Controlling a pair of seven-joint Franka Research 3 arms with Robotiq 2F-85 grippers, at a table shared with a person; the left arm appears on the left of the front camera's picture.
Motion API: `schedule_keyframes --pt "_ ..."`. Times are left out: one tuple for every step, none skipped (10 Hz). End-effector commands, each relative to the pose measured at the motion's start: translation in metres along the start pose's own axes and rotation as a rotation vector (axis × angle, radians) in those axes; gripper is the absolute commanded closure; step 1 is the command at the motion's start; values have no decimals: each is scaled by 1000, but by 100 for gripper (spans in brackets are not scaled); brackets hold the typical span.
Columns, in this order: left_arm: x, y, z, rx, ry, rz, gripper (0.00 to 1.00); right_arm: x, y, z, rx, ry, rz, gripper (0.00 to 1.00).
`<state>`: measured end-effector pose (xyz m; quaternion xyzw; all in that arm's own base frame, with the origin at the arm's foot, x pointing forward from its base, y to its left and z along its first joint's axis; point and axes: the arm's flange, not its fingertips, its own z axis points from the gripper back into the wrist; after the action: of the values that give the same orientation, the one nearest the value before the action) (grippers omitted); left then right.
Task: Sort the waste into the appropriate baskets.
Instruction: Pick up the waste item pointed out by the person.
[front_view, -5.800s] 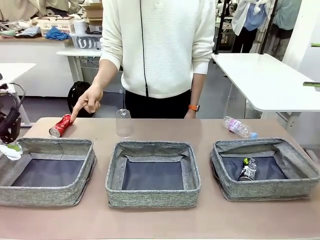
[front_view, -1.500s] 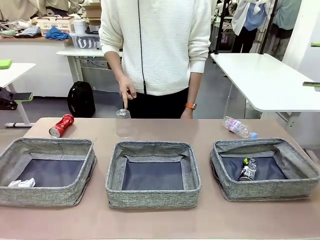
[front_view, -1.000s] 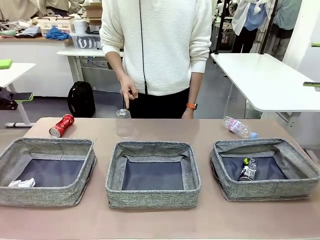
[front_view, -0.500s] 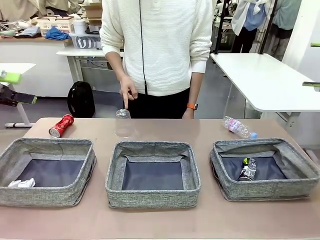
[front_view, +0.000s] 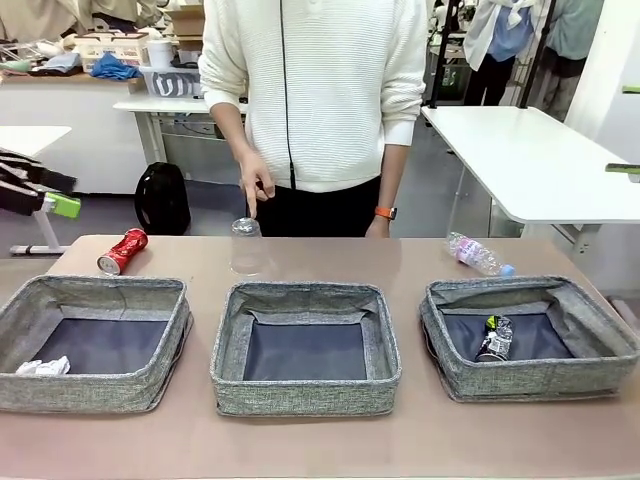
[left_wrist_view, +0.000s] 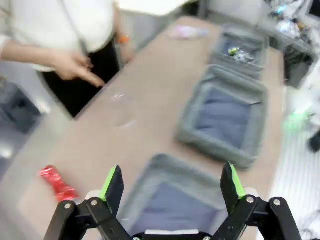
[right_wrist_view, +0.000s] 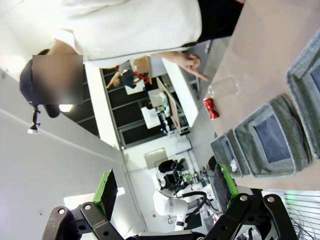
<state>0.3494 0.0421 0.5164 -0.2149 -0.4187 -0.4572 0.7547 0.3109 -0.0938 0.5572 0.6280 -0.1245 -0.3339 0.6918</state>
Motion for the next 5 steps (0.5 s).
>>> schedule_keyframes --pt "-16 -4 -15 205 30 -49 0 2 2 -3 24 5 21 0" --pt "-18 1 -16 204 34 -54 0 2 2 -3 24 5 21 0" --pt "-17 8 -13 100 1 60 0 2 2 -3 24 5 21 0" --pt "-11 7 4 188 42 -63 0 2 2 -3 24 5 21 0" --pt "-11 7 4 188 42 -63 0 2 2 -3 24 5 21 0"
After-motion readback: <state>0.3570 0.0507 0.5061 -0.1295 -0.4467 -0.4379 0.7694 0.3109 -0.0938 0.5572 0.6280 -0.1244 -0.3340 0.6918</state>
